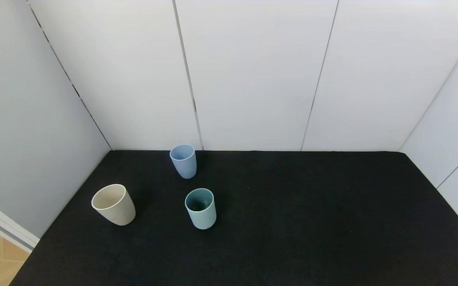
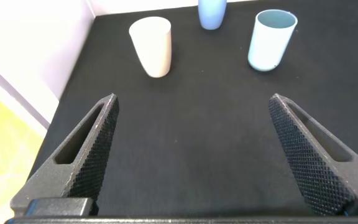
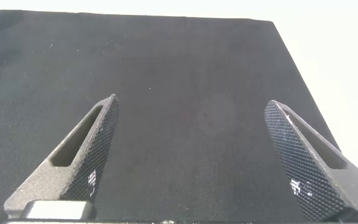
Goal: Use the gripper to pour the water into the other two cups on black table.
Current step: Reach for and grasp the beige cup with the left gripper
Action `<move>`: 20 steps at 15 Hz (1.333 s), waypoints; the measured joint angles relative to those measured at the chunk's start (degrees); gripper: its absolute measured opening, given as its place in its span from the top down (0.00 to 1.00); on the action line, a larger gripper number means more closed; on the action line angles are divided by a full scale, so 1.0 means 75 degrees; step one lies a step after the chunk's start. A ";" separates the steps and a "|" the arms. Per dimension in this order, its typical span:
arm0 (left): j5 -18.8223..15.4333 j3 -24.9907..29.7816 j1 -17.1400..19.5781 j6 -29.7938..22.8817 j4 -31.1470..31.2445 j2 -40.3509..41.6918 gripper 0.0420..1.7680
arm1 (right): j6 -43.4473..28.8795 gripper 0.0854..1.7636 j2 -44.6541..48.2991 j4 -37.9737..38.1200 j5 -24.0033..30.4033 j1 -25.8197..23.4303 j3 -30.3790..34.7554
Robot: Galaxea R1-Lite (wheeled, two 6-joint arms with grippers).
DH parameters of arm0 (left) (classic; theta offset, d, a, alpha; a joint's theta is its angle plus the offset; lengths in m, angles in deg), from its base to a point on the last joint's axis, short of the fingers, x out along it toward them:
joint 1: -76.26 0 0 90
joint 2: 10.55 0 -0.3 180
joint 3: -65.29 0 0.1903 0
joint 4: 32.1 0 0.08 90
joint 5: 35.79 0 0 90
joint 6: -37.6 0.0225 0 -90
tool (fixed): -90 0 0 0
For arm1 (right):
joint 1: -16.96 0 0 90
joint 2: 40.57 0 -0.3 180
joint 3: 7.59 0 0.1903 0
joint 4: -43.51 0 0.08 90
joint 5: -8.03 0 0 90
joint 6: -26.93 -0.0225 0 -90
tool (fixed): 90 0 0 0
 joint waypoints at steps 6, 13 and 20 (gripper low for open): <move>-0.0330 -0.1543 -0.0036 -0.0098 0.0707 -0.1034 0.03 | 0.0000 0.03 0.0000 0.0000 0.0000 0.0000 0.0000; -0.0297 -0.2781 -0.0286 -0.0054 -0.0608 -0.4577 0.03 | 0.0000 0.03 0.0000 0.0000 0.0000 -0.0003 0.0000; 0.0473 -0.3483 0.0117 -0.0112 -0.0842 -0.7713 0.03 | 0.0000 0.03 0.0000 0.0000 0.0003 0.0000 0.0000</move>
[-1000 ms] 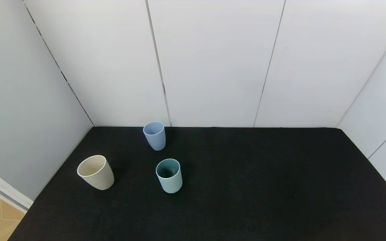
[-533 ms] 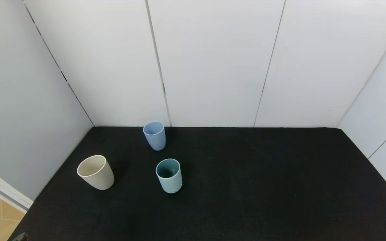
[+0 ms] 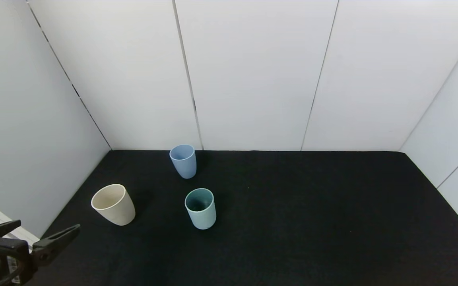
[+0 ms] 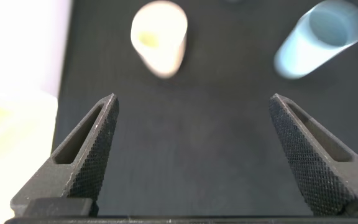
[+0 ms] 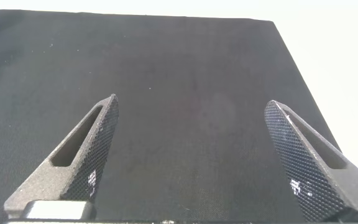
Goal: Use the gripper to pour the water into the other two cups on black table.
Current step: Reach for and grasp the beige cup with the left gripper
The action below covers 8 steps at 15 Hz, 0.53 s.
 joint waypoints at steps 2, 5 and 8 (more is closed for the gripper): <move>0.0015 0.0093 0.0275 -0.0016 -0.0078 -0.0671 0.03 | 0.0000 0.03 0.0000 0.0000 -0.0003 -0.0003 0.0000; -0.0081 0.0475 0.0647 -0.0137 -0.0774 -0.1492 0.03 | 0.0000 0.03 0.0000 0.0000 -0.0003 -0.0003 0.0000; -0.0143 0.1279 0.0731 -0.0174 -0.2794 -0.2241 0.03 | 0.0000 0.03 0.0000 0.0000 0.0000 0.0000 0.0000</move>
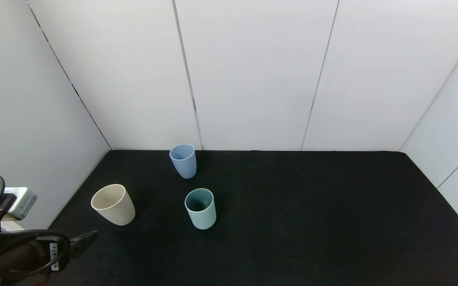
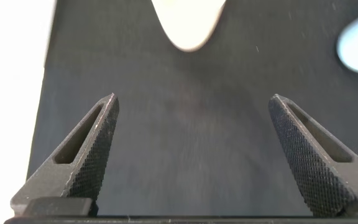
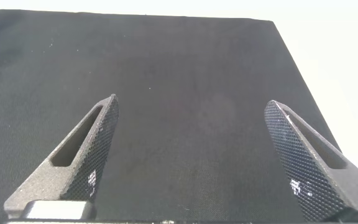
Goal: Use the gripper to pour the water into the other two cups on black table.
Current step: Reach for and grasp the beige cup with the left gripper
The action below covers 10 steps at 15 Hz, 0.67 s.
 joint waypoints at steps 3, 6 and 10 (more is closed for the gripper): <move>-0.0242 0.0717 0.0010 0.0000 -0.1014 -0.0621 0.03 | 0.0000 0.03 0.0000 0.0000 -0.0003 0.0000 0.0000; -0.0595 0.0874 0.0021 -0.0085 -0.1104 -0.0909 0.03 | 0.0000 0.03 0.0000 0.0000 -0.0003 0.0000 0.0000; -0.0592 0.0883 0.0029 -0.0122 -0.1897 -0.1448 0.03 | 0.0000 0.03 0.0000 0.0000 -0.0003 0.0000 0.0000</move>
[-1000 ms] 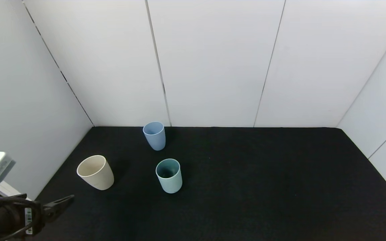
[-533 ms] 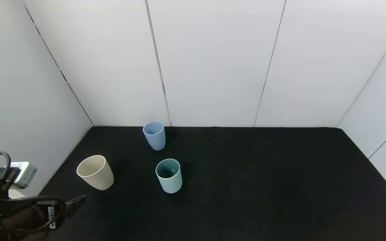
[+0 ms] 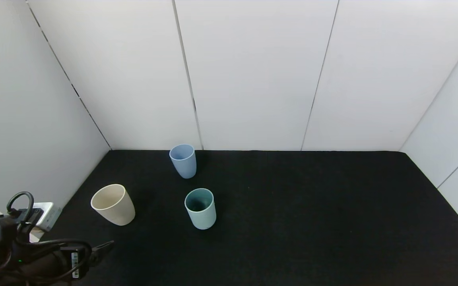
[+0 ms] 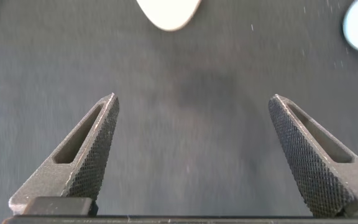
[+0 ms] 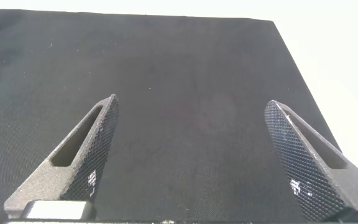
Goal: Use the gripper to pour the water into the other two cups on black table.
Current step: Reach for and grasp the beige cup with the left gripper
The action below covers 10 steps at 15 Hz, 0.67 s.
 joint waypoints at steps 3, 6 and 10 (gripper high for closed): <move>0.0023 0.0057 0.0000 0.0002 -0.0886 -0.0636 0.03 | 0.0000 0.03 0.0000 0.0000 0.0003 0.0000 0.0000; 0.0016 0.0010 0.0003 0.0005 -0.1330 -0.1217 0.03 | 0.0000 0.03 0.0000 0.0000 0.0003 0.0000 0.0000; 0.0052 -0.0154 0.0065 0.0005 -0.2329 -0.2061 0.03 | 0.0003 0.03 0.0000 0.0000 0.0003 0.0000 0.0000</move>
